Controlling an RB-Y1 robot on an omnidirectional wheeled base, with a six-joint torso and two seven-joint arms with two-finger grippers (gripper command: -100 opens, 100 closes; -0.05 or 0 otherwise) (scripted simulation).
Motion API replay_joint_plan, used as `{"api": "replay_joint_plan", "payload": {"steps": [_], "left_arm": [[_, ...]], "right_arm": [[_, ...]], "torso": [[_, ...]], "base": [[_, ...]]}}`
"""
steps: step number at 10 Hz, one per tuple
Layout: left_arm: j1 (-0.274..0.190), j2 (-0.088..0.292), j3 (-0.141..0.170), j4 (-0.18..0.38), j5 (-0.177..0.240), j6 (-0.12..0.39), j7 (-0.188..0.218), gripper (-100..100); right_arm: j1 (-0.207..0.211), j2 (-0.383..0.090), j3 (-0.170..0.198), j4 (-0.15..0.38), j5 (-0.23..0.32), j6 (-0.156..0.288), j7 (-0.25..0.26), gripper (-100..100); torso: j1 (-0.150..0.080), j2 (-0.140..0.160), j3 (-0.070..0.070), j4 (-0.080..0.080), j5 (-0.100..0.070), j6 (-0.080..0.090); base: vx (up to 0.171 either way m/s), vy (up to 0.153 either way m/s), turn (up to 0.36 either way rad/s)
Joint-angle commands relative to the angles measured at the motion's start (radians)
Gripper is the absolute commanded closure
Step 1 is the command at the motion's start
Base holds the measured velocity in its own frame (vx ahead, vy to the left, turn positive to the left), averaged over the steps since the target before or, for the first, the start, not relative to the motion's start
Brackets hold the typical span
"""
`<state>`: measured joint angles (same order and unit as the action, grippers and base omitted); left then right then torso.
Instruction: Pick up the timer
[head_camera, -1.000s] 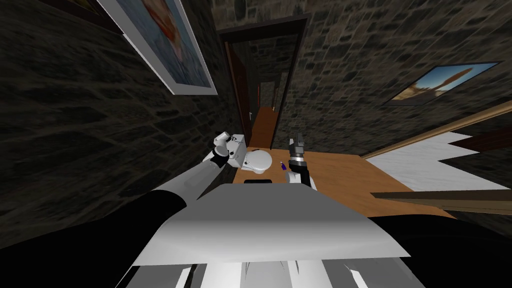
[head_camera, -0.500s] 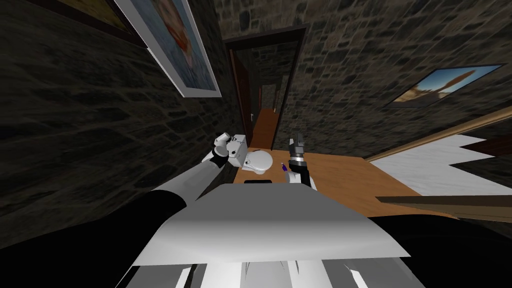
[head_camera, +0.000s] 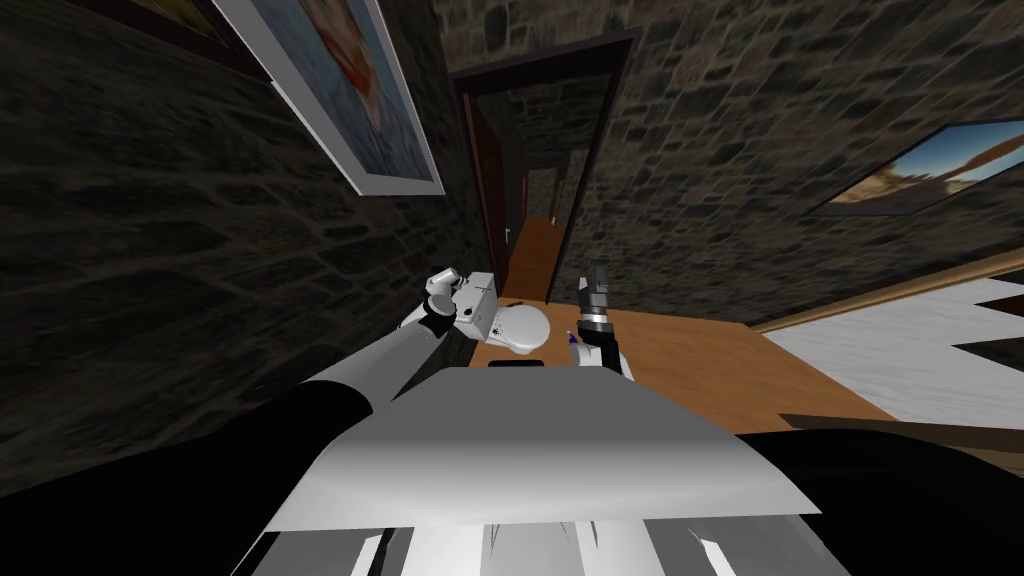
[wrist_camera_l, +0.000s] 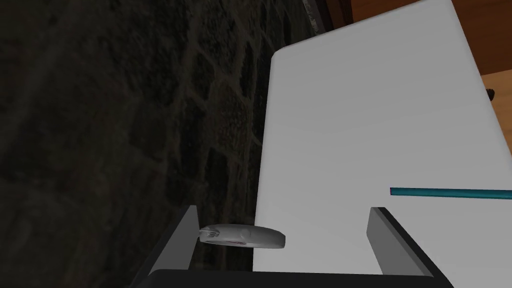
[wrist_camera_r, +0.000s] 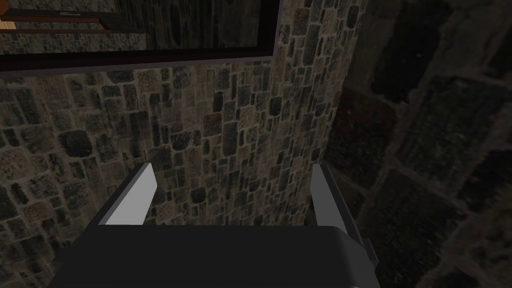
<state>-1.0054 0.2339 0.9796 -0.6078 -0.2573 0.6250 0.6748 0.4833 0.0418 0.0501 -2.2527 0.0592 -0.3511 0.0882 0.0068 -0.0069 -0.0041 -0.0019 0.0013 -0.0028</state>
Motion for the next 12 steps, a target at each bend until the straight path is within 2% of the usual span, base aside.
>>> {"api": "replay_joint_plan", "payload": {"steps": [1, 3, 4, 5, 6, 10, 11, 12], "left_arm": [[0.017, -0.013, -0.003, -0.041, -0.006, 0.016, -0.004, -100], [0.016, -0.007, -0.004, -0.031, -0.011, 0.01, 0.0, -100], [0.017, -0.007, -0.004, -0.033, -0.012, 0.012, -0.001, 0], [0.017, -0.007, -0.004, -0.033, -0.012, 0.012, -0.001, -100], [0.017, -0.007, -0.004, -0.033, -0.012, 0.012, -0.001, 100], [0.017, -0.007, -0.004, -0.033, -0.012, 0.012, -0.001, 100], [0.017, -0.007, -0.004, -0.033, -0.012, 0.012, -0.001, 0], [0.024, -0.014, -0.032, -0.024, -0.02, -0.01, 0.012, -100]], "right_arm": [[0.0, 0.0, 0.0, 0.0, 0.0, 0.0, 0.0, 0], [0.0, 0.0, 0.0, 0.0, 0.0, 0.0, 0.0, 0], [0.0, 0.0, 0.0, 0.0, 0.0, 0.0, 0.0, 0], [0.0, 0.0, 0.0, 0.0, 0.0, 0.0, 0.0, 0], [0.0, 0.0, 0.0, 0.0, 0.0, 0.0, 0.0, 0], [0.0, 0.0, 0.0, 0.0, 0.0, 0.0, 0.0, 0], [0.0, 0.0, 0.0, 0.0, 0.0, 0.0, 0.0, 0], [0.0, 0.0, 0.0, 0.0, 0.0, 0.0, 0.0, 0]], "torso": [[0.0, 0.0, 0.0, 0.0, 0.0, 0.0], [-0.001, 0.003, 0.002, 0.001, 0.0, 0.0], [-0.003, 0.005, 0.003, 0.001, 0.0, 0.001], [-0.003, 0.006, 0.003, 0.001, -0.001, 0.001], [-0.004, 0.006, 0.004, 0.001, -0.001, 0.001], [-0.004, 0.007, 0.004, 0.002, -0.001, 0.001], [-0.004, 0.007, 0.004, 0.002, -0.001, 0.001], [-0.004, 0.007, 0.004, 0.002, -0.001, 0.001]], "base": [[0.07, 0.039, 0.023], [0.033, 0.023, 0.012], [0.0, 0.0, 0.0], [0.0, 0.0, 0.0], [0.0, 0.0, 0.0], [0.0, 0.0, 0.0], [0.0, 0.0, 0.0], [-0.052, 0.022, -0.073]]}}
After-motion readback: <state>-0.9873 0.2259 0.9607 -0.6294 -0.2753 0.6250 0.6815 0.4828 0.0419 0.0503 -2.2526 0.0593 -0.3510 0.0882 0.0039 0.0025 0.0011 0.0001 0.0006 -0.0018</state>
